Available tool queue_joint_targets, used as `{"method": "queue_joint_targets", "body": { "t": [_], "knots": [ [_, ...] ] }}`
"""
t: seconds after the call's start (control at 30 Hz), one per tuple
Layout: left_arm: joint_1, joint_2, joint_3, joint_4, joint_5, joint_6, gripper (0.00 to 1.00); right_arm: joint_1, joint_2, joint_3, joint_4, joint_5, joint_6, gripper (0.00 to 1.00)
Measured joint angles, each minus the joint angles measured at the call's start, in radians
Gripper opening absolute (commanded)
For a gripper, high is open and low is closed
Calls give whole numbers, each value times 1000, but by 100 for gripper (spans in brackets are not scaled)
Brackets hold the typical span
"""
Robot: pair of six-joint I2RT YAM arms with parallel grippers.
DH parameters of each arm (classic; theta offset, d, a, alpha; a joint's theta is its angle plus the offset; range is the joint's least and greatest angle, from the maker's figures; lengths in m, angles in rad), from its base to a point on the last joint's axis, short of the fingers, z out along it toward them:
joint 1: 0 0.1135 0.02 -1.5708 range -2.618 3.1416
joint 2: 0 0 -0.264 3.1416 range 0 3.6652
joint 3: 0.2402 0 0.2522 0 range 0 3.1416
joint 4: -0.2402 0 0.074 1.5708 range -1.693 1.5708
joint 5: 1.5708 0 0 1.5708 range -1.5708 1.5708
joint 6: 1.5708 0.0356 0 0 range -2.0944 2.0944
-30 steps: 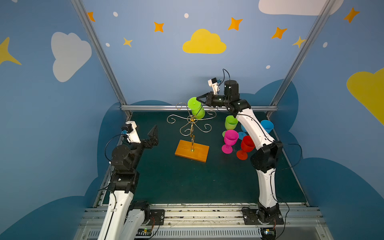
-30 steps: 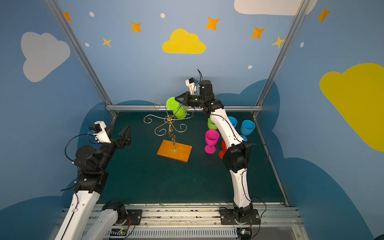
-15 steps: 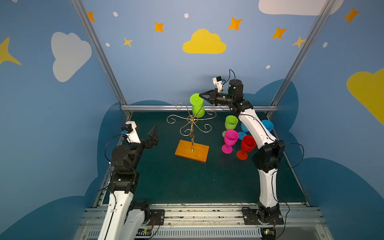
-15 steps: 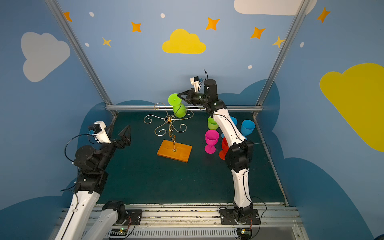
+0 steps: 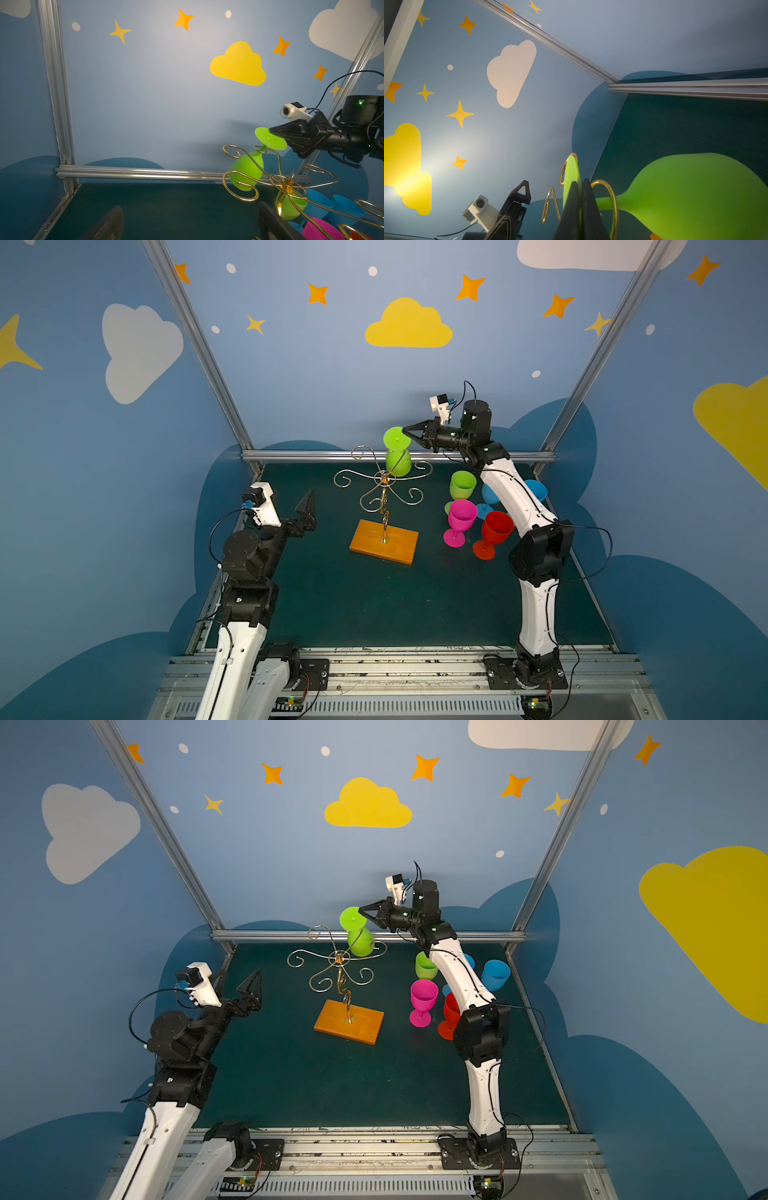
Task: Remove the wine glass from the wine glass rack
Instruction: 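Lift the green glass up off the rack hook with the right gripper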
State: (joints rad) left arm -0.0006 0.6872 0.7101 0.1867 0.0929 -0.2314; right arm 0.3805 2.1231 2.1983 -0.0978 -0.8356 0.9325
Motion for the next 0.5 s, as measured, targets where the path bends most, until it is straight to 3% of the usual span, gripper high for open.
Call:
{"method": "queue_joint_targets", "body": {
  "t": [0.5],
  "knots": [
    [0, -2, 0, 0, -3, 1, 99, -6, -89, -145, 45, -26, 5, 0]
  ]
}}
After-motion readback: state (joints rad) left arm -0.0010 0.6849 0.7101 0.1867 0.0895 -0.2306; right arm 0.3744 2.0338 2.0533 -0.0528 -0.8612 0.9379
